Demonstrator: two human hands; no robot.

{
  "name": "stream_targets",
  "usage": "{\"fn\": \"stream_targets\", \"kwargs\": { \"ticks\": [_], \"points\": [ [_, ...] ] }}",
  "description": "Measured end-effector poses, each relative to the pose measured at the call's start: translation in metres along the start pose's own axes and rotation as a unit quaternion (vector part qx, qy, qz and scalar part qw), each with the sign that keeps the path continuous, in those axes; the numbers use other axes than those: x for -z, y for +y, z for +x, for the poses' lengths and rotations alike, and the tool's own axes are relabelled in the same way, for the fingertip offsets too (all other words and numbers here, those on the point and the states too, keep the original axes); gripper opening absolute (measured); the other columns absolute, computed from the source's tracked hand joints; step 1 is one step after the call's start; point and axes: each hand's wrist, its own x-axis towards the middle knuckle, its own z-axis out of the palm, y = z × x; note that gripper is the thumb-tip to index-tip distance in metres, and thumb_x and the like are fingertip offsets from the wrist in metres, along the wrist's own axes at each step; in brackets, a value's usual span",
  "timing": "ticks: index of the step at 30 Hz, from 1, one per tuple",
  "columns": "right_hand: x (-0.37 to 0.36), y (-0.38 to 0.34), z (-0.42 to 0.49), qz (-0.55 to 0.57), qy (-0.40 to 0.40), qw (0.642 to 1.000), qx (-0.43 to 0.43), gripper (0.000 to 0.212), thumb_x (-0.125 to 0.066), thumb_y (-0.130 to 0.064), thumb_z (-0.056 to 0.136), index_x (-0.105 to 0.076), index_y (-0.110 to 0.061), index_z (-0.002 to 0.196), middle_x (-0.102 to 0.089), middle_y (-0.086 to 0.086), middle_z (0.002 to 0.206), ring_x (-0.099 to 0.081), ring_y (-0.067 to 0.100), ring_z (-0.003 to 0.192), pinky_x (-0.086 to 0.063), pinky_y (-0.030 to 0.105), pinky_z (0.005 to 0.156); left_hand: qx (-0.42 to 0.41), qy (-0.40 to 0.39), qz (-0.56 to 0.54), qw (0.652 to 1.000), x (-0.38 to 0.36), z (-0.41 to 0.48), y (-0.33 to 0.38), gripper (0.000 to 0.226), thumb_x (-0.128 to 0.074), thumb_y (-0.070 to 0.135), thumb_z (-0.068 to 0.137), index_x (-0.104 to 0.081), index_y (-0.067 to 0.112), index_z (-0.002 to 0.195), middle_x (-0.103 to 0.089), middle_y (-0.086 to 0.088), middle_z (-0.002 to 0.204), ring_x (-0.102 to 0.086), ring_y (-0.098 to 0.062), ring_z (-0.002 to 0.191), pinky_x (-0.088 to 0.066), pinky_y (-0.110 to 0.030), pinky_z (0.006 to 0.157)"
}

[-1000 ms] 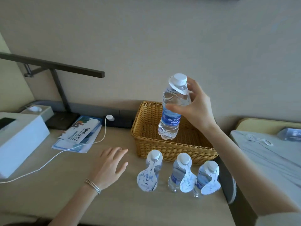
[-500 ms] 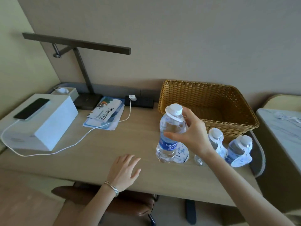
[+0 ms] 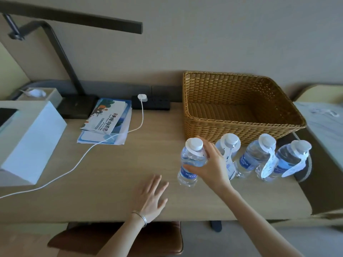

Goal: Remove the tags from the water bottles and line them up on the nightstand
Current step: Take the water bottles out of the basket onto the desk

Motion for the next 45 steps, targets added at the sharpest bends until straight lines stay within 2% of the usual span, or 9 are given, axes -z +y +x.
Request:
{"fn": "stream_targets", "kwargs": {
  "ticks": [6,10,13,20,23,28,36,41,45],
  "points": [
    [-0.024,0.008,0.008,-0.045,0.015,0.999,-0.013,0.077,-0.087,-0.03,0.056,-0.052,-0.023,0.125,-0.05,-0.016,0.108,-0.045,-0.004,0.097,-0.032,-0.001,0.076,-0.02,0.044,-0.012,0.999,-0.014,0.004,-0.003,0.056,-0.047,0.046,0.085,-0.041,0.031,0.138,-0.037,-0.006,0.149,-0.031,-0.027,0.137,-0.03,-0.048,0.103],
    [-0.031,0.012,0.009,-0.045,0.037,0.998,-0.037,0.075,-0.086,-0.024,0.056,-0.052,-0.02,0.123,-0.054,-0.008,0.108,-0.051,0.008,0.098,-0.041,0.02,0.077,-0.033,0.066,-0.004,0.997,-0.018,0.005,-0.004,0.056,-0.049,0.046,0.084,-0.045,0.029,0.137,-0.039,-0.007,0.148,-0.035,-0.028,0.136,-0.032,-0.048,0.101],
    [-0.035,0.014,0.012,-0.056,0.044,0.996,-0.05,0.08,-0.085,-0.027,0.059,-0.047,-0.019,0.129,-0.054,-0.005,0.115,-0.051,0.01,0.104,-0.04,0.024,0.077,-0.038,0.083,0.006,0.996,-0.018,0.006,-0.004,0.056,-0.048,0.046,0.084,-0.046,0.028,0.137,-0.039,-0.008,0.148,-0.035,-0.027,0.136,-0.03,-0.049,0.104],
    [-0.039,0.01,-0.003,-0.013,0.023,0.996,-0.086,0.102,-0.084,-0.024,0.064,-0.023,-0.015,0.145,-0.038,-0.004,0.138,-0.032,0.005,0.127,-0.027,0.015,0.094,-0.041,0.091,0.016,0.995,-0.019,0.005,-0.006,0.055,-0.046,0.047,0.085,-0.045,0.028,0.138,-0.037,-0.007,0.149,-0.033,-0.027,0.137,-0.03,-0.05,0.105],
    [-0.032,0.01,-0.015,0.033,0.016,0.995,-0.094,0.094,-0.079,-0.026,0.072,-0.021,-0.017,0.145,-0.035,-0.006,0.143,-0.03,0.008,0.132,-0.03,0.025,0.104,-0.038,0.091,0.02,0.995,-0.018,0.006,-0.005,0.055,-0.046,0.047,0.085,-0.048,0.028,0.136,-0.039,-0.007,0.148,-0.036,-0.028,0.136,-0.03,-0.049,0.104],
    [-0.02,0.005,-0.031,0.049,0.012,0.992,-0.111,0.077,-0.068,-0.029,0.082,-0.022,-0.029,0.144,-0.035,-0.016,0.132,-0.033,-0.005,0.121,-0.027,0.012,0.095,-0.035,0.089,0.02,0.995,-0.016,0.006,-0.005,0.054,-0.044,0.047,0.085,-0.049,0.029,0.135,-0.041,-0.008,0.146,-0.036,-0.028,0.135,-0.032,-0.048,0.102],
    [-0.009,0.004,-0.042,0.108,0.034,0.986,-0.125,0.053,-0.066,-0.026,0.084,-0.041,-0.033,0.13,-0.051,-0.025,0.121,-0.047,-0.014,0.112,-0.044,0.015,0.087,-0.034,0.077,0.019,0.996,-0.015,0.005,-0.004,0.054,-0.043,0.047,0.085,-0.048,0.028,0.135,-0.042,-0.007,0.145,-0.037,-0.028,0.135,-0.028,-0.049,0.104],
    [-0.007,0.019,-0.043,0.208,0.044,0.957,-0.199,0.054,-0.05,-0.035,0.091,-0.033,-0.026,0.141,-0.049,-0.003,0.134,-0.051,-0.003,0.111,-0.045,0.013,0.079,-0.029,0.07,0.019,0.997,-0.016,0.006,-0.005,0.054,-0.043,0.048,0.085,-0.048,0.029,0.135,-0.041,-0.007,0.146,-0.036,-0.027,0.135,-0.029,-0.049,0.104],
    [-0.006,0.023,-0.035,0.208,0.011,0.956,-0.204,0.066,-0.064,-0.031,0.084,-0.031,-0.031,0.142,-0.042,-0.007,0.139,-0.052,-0.001,0.113,-0.047,0.016,0.081,-0.027,0.066,0.017,0.997,-0.014,0.005,-0.004,0.054,-0.043,0.048,0.084,-0.048,0.029,0.135,-0.042,-0.007,0.146,-0.035,-0.026,0.135,-0.028,-0.049,0.105]
  ]
}}
